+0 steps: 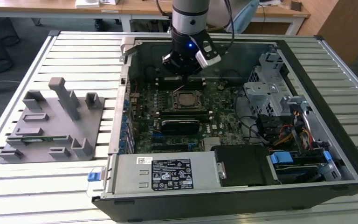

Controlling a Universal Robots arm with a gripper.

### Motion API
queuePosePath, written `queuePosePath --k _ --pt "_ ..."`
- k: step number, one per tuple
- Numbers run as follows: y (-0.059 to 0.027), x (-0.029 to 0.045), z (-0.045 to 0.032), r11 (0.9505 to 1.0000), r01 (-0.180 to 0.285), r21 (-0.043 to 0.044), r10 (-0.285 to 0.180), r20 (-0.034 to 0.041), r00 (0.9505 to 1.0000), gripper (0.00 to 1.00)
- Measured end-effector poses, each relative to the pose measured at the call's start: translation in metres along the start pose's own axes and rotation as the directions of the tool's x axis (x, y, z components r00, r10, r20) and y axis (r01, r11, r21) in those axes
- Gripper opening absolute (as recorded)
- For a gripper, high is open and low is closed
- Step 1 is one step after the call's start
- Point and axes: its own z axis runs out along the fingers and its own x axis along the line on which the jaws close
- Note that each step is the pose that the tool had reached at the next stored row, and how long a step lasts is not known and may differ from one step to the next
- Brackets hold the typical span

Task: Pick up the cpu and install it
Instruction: 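Install the first cpu locking lever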

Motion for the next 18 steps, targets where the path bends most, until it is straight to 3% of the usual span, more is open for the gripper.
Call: queuePosePath --k 4,18 --pt "0.0014 -0.0054 0.0018 1.0000 0.002 -0.0001 -0.002 0.0000 1.0000 0.11" --pt "0.0042 -0.0144 0.0131 0.9999 0.011 0.0000 -0.011 -0.0003 0.9999 0.11"
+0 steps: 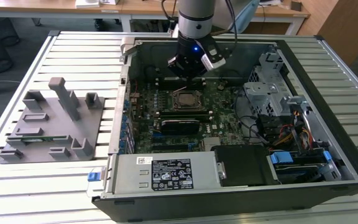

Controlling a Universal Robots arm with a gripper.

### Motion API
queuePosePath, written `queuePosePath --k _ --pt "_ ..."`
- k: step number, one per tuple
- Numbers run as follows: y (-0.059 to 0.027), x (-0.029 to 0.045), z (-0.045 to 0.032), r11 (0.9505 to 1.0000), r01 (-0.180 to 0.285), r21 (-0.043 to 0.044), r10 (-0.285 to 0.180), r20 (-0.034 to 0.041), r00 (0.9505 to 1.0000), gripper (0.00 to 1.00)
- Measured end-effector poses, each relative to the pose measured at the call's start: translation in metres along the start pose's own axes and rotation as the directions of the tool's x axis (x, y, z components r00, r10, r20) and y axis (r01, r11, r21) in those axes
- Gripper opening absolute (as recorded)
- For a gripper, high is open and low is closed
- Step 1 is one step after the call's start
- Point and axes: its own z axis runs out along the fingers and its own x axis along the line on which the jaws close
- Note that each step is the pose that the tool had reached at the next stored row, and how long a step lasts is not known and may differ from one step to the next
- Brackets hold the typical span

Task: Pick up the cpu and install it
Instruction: 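Install the first cpu locking lever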

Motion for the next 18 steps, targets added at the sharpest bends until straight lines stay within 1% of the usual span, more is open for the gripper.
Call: queuePosePath --k 10,18 --pt "-0.0005 -0.0045 0.0092 1.0000 0.002 -0.0001 -0.002 0.0000 1.0000 0.11" --pt "-0.0008 -0.0065 0.0168 1.0000 0.002 0.0000 -0.002 0.0000 1.0000 0.11"
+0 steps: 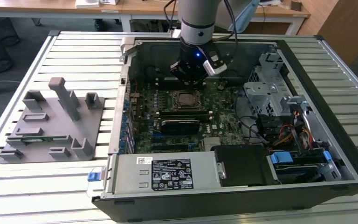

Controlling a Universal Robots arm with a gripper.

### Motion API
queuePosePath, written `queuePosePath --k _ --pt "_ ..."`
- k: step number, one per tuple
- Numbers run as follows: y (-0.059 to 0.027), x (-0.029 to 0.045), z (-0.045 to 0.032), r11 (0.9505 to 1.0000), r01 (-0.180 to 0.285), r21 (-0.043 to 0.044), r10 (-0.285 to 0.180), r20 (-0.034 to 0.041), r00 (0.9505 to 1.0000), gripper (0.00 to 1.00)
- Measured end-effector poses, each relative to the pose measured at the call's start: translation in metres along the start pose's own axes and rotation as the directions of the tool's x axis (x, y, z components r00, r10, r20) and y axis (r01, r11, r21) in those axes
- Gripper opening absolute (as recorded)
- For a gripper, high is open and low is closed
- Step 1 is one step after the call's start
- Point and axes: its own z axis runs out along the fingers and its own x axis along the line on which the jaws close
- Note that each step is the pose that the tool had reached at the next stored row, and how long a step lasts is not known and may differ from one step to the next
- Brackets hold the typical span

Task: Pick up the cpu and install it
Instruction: 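Install the first cpu locking lever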

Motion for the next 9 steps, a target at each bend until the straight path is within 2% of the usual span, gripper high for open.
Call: queuePosePath --k 9 --pt "-0.0002 -0.0014 0.0054 1.0000 0.000 0.0002 0.000 -0.0004 1.0000 0.11"
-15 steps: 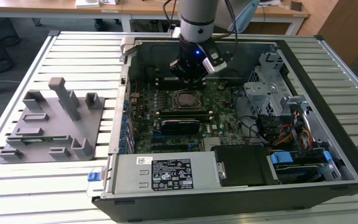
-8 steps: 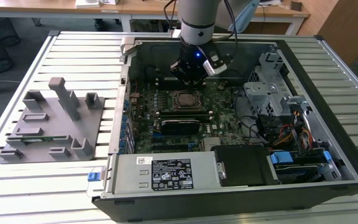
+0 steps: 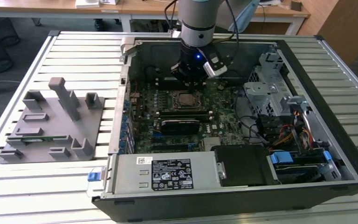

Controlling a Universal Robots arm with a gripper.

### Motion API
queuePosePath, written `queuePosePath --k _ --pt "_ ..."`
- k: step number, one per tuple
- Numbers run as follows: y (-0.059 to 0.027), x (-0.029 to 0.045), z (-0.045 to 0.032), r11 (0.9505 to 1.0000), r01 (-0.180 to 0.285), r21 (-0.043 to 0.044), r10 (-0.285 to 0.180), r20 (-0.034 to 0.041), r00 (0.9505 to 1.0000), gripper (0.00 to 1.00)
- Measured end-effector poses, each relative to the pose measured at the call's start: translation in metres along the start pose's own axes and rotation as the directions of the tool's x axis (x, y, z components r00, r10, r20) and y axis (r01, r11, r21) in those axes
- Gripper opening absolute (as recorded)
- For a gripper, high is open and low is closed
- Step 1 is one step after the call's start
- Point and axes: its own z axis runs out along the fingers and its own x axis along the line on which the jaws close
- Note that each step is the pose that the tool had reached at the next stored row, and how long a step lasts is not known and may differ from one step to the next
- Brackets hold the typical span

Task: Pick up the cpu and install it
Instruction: 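Install the first cpu locking lever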

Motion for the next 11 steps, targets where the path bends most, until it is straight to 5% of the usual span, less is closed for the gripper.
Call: queuePosePath --k 8,11 --pt "0.0001 -0.0002 -0.0027 1.0000 0.000 0.0005 0.000 0.0003 1.0000 0.11" --pt "0.0001 -0.0001 -0.0014 0.9999 0.000 0.0133 0.000 -0.0005 1.0000 0.11"
